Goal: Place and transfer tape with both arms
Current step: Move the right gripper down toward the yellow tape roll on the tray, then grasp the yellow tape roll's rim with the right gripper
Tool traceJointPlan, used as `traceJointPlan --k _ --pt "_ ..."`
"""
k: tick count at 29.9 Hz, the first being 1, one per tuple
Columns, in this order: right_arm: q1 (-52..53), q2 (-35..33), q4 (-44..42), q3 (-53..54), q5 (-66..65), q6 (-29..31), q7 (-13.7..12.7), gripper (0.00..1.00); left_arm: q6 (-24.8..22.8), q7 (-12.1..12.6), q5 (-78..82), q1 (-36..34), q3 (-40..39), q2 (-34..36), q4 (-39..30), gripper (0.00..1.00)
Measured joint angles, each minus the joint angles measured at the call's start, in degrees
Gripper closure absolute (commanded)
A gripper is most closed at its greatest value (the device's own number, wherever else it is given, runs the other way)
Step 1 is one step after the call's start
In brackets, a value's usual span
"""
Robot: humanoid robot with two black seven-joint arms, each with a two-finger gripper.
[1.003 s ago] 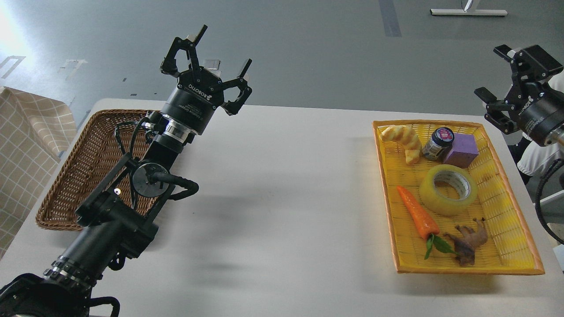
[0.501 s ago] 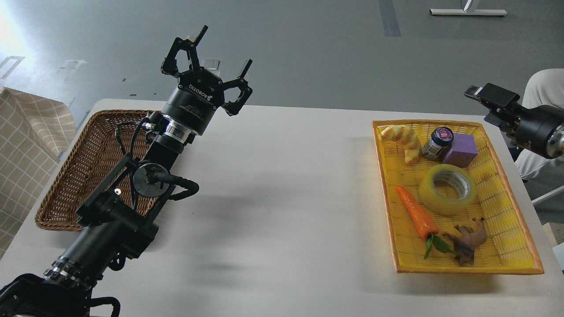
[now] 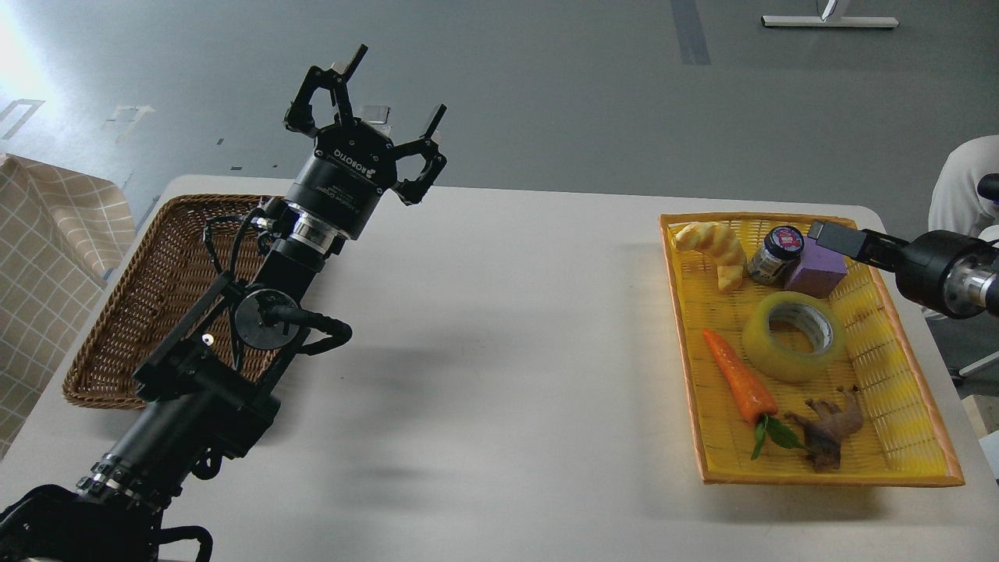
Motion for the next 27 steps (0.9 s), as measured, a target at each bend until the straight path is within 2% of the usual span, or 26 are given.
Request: traceJointPlan --k 15,27 --pt "-4.0 -1.2 0.8 -3.3 -13.9 0.0 0.0 0.06 0.0 -0.1 -0.1 -0.1 -0.1 0.1 0.0 0.02" --pt "-6.3 -0.5 0.4 -3.5 -15.5 0.0 0.0 0.15 0.0 -0.1 -0.1 0.1 -0.2 0.2 0.0 0.02"
